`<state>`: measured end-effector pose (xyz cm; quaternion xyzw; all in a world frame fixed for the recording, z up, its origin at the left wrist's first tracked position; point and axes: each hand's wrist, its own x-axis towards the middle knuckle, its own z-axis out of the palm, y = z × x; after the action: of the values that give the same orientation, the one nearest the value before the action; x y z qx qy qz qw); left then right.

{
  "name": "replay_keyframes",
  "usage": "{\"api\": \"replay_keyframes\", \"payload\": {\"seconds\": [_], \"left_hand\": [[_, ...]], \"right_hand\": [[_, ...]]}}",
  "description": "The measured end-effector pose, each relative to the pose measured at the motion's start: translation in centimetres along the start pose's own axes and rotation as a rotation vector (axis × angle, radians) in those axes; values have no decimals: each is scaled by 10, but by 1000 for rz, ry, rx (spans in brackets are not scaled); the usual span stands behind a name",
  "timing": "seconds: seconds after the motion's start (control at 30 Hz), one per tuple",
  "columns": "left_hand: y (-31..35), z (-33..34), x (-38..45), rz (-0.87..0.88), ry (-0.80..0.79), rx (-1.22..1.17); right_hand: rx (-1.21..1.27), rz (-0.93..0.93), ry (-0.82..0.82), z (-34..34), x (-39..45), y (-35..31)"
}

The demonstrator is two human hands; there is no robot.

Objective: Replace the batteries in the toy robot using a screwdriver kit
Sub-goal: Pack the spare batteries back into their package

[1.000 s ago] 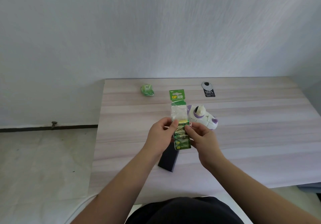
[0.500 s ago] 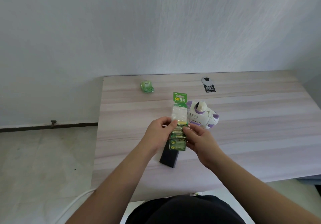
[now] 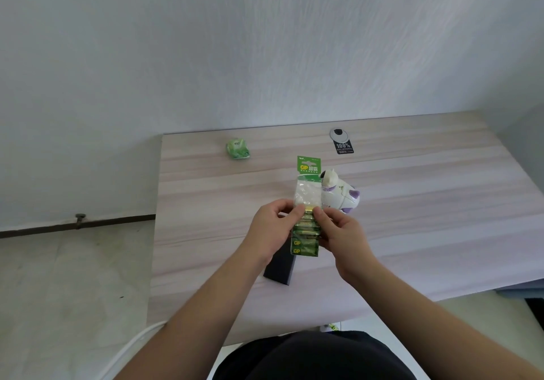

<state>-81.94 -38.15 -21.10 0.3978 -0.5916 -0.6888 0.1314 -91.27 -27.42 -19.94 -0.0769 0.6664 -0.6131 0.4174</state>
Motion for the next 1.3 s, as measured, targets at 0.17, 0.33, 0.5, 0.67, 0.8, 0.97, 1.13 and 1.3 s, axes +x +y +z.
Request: {"api": "replay_keyframes", "payload": {"seconds": [0.17, 0.33, 0.5, 0.67, 0.8, 0.97, 1.13, 1.3], "left_hand": [[-5, 8, 0, -43, -56, -33], [-39, 8, 12, -87, 180, 117], [-106, 8, 28, -154, 204, 511], [-138, 23, 32, -290, 137, 848], [-146, 38, 25, -340, 216, 990], [-151, 48, 28, -459, 289, 790], [-157, 57, 16, -391, 320, 543], [-142, 69, -14, -361, 397, 252]], "right_hand": [[-31, -9, 31, -11, 0, -1], [-34, 6, 74, -26, -4, 1], [-28, 56, 91, -39, -8, 10], [-28, 75, 91, -53, -10, 16], [-37, 86, 41, -70, -13, 15], [-63, 98, -9, -93, -11, 13], [-107, 92, -70, -114, -8, 10], [-186, 44, -160, -125, -7, 1]]}}
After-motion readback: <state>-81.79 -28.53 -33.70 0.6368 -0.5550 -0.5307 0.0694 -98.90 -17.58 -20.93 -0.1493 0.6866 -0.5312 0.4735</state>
